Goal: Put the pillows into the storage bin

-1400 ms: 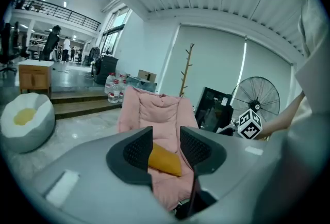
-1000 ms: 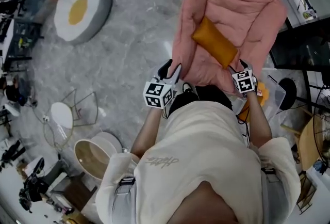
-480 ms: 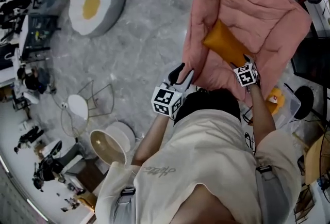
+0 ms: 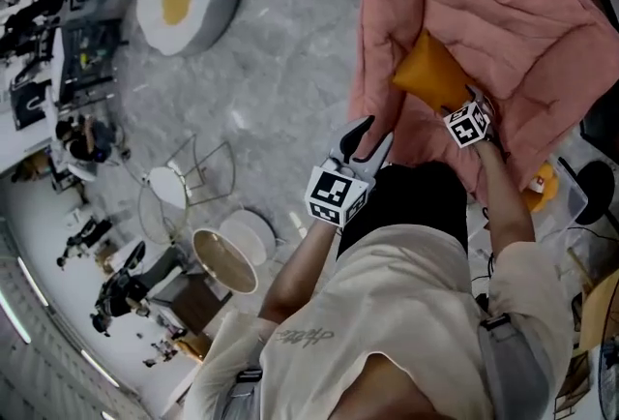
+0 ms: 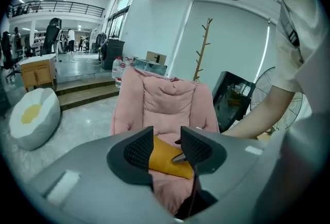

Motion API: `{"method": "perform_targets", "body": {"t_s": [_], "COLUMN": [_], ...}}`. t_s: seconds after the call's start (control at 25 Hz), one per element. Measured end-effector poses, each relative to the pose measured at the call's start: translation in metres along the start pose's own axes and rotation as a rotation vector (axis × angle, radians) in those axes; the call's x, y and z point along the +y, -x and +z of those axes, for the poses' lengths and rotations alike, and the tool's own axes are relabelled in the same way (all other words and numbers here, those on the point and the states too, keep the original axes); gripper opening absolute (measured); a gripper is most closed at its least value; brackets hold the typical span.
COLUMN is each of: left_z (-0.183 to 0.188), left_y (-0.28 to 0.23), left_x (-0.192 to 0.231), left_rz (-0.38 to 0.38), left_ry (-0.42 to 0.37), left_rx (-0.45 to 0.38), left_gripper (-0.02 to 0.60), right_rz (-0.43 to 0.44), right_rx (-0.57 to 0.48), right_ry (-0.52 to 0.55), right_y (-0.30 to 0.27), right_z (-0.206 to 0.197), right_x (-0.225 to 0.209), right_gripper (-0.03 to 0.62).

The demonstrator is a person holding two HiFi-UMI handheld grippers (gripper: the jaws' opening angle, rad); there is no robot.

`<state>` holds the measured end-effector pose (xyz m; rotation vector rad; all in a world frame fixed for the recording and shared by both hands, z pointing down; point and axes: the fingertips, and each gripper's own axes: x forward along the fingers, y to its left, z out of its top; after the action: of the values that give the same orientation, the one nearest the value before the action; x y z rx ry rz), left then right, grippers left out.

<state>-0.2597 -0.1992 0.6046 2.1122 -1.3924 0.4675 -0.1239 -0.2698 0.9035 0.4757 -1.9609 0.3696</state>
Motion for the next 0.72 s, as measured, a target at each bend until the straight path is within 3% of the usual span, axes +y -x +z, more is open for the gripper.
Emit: {"method": "perform_targets", "body": {"t_s": [0.16, 0.44, 0.56, 0.72], "left_z": [-0.007, -0.006, -0.006, 0.0], "left_y": [-0.014, -0.039, -0.05, -0.056], "left_x": [0.0, 0.002, 0.006, 0.008], "left_rz": [-0.008, -0.04, -0.045, -0.049], "left_ry": [0.024, 0.049, 0.071, 0.106], "left_rx": [0.051, 0.087, 0.074, 0.046], "left_gripper": [0.183, 0.184, 0.183, 0.179], "right_rz": [0.031, 0.005, 0.017, 0.03], "right_rx": [0.048, 0.11, 0.138, 0.159], "right_ry": [0.029, 0.085, 0.079, 0.106], "right_y": [-0.034, -0.074, -0.085, -0.082], "right_z": [-0.007, -0.018, -0.018, -0.022], "right_x": [0.006, 0.008, 0.007, 0.006], "right_gripper": [0.437, 0.447, 0.424, 0.332]}}
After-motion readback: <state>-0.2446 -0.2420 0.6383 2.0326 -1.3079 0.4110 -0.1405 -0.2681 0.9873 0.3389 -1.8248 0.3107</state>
